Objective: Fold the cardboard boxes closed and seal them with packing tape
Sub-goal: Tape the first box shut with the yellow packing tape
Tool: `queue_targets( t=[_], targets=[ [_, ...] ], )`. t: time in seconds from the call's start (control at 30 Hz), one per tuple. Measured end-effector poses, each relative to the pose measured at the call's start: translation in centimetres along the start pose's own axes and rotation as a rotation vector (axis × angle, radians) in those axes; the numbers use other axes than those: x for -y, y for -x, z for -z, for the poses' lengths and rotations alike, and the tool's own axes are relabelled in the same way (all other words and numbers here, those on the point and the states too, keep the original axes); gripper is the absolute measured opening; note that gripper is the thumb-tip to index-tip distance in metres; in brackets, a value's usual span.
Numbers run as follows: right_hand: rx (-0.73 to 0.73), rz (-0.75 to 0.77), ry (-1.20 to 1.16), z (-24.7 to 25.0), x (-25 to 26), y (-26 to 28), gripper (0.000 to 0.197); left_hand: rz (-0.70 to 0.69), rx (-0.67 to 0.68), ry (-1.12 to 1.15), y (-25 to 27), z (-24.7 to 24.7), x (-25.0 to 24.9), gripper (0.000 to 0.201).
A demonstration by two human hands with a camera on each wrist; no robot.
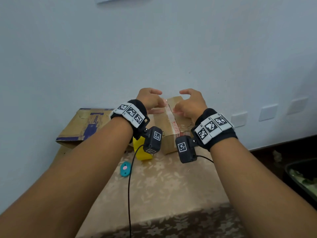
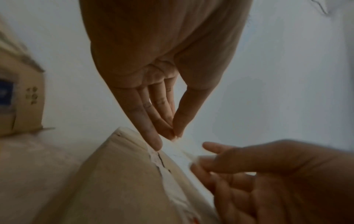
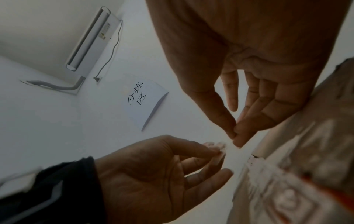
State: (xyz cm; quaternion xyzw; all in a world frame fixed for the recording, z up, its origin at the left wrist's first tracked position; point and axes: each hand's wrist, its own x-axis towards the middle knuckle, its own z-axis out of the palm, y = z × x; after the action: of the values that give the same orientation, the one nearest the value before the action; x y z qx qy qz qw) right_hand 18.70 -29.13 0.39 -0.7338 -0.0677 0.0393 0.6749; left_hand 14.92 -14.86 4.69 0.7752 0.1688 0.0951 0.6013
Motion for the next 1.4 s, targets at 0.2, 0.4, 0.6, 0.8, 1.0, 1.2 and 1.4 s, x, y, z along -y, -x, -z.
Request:
queue_targets(
  t=[0.2, 0.4, 0.6, 0.8, 1.0, 1.2, 1.4],
  targets=[
    [-0.035, -0.027, 0.048, 0.4, -0.5, -0.3, 0.061, -0.020, -0.041, -0.163, -0.9, -0.8, 0.2, 0.037],
    [-0.039, -0.056, 0.098, 0.2, -0.4, -0.4, 0.052, 0.022, 0.016, -0.246, -1.2, -1.4, 0.0, 0.039],
    [-0.073, -0.031, 0.242, 0.2, -0.7, -0.4, 0.051, 0.061, 0.063, -0.262, -1.2, -1.6, -0.1, 0.037],
    [-0.079, -0.008, 0.240, -0.7, -0.2, 0.0, 0.053, 0.058, 0.079, -0.254, -1.1, -1.9, -0.2, 0.033],
    [-0.090, 0.009, 0.270, -0.6, -0.3, 0.1, 0.048, 0.062, 0.081, -0.300, -1.1, -2.1, -0.1, 0.032],
    [-0.093, 0.000, 0.270, -0.6, 0.0, 0.5, 0.049, 0.091, 0.075, -0.355, -1.0, -2.1, -0.5, 0.026],
    [-0.112, 0.002, 0.313, 0.0, -0.1, 0.4, 0.041, 0.109, 0.083, -0.324, -0.8, -2.0, -0.6, 0.026]
  ],
)
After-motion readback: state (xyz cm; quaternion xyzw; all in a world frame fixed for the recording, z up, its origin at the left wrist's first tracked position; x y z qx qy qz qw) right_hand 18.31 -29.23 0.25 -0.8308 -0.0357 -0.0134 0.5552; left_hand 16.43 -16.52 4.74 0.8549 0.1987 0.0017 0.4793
